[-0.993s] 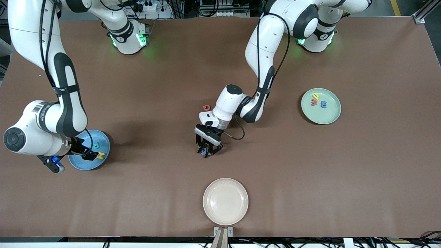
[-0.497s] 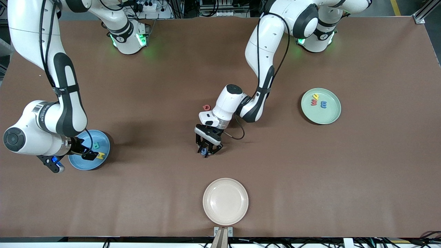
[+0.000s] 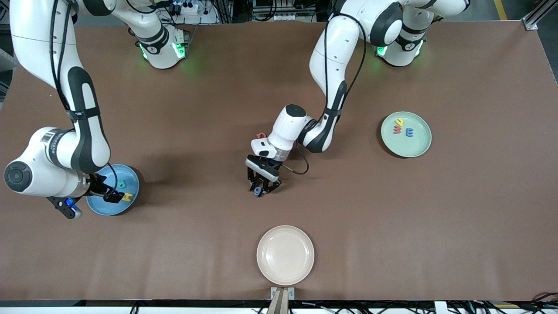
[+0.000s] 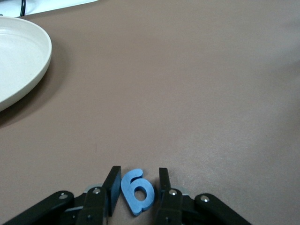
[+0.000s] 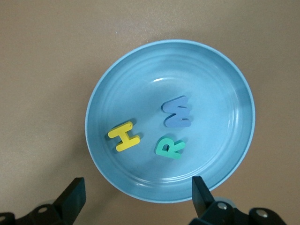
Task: Sort uppercase to blue plate, lowercase to green plate
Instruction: 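Grasp the blue foam b with the left gripper, then carry the blue b to the green plate while the right gripper reaches the Q, then release the b on the green plate while the right gripper grasps the Q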
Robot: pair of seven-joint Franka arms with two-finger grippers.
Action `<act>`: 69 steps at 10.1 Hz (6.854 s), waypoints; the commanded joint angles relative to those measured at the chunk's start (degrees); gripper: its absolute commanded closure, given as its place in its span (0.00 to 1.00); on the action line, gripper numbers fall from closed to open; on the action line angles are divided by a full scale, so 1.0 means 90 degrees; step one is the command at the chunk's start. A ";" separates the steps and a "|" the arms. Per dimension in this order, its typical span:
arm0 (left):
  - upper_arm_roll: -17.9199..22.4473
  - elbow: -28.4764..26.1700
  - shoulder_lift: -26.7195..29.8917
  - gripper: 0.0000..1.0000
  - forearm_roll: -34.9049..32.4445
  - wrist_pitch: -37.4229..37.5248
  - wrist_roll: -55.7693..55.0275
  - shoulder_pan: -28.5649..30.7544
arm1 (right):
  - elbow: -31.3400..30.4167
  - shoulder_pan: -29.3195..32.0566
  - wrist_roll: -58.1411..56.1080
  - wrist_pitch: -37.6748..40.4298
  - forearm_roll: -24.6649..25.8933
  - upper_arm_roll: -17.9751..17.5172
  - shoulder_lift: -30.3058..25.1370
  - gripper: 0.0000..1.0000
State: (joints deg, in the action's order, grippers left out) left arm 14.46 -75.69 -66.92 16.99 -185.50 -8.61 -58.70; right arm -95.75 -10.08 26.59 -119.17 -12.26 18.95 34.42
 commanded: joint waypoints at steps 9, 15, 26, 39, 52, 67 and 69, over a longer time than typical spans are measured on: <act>-0.0180 -0.1080 0.0793 0.73 -0.0022 0.0084 -0.0099 -0.0031 | -0.0026 0.0046 -0.0045 0.0067 0.0044 -0.0054 -0.0172 0.00; -0.0572 -0.2653 0.2121 0.72 -0.0101 0.0133 -0.0001 0.0097 | -0.0035 -0.0374 -0.0248 0.0369 0.0024 -0.0171 -0.0357 0.00; -0.2485 -0.5789 0.5060 0.71 -0.0091 0.2295 0.1648 0.2418 | -0.0309 -0.0491 -0.1246 0.0439 0.0005 -0.1039 -0.0835 0.00; -0.3189 -0.6198 0.6137 0.71 -0.0712 0.7252 0.5985 0.8024 | -0.0602 -0.2094 -0.2874 -0.0647 0.2807 -0.2805 -0.0885 0.00; -0.2789 -0.6620 0.5900 0.16 -0.1331 0.5776 0.5683 0.8212 | -0.1784 -0.1986 -0.4868 -0.2325 0.3598 -0.4302 -0.0075 0.00; -0.0728 -0.2715 0.7992 0.00 -0.0608 0.9957 0.2314 0.6864 | -0.1803 -0.2025 -0.4185 -0.2901 0.4458 -0.4302 0.0179 0.00; -0.0970 -0.2480 0.7963 0.00 -0.0618 0.9948 0.1645 0.6855 | -0.1813 -0.1976 -0.4137 -0.2892 0.4429 -0.4312 0.0209 0.00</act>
State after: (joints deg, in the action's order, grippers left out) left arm 6.87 -100.30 5.25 10.66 -97.03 10.72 3.62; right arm -111.75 -28.94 -12.35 -144.42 26.12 -19.12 35.94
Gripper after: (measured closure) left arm 0.000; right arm 0.000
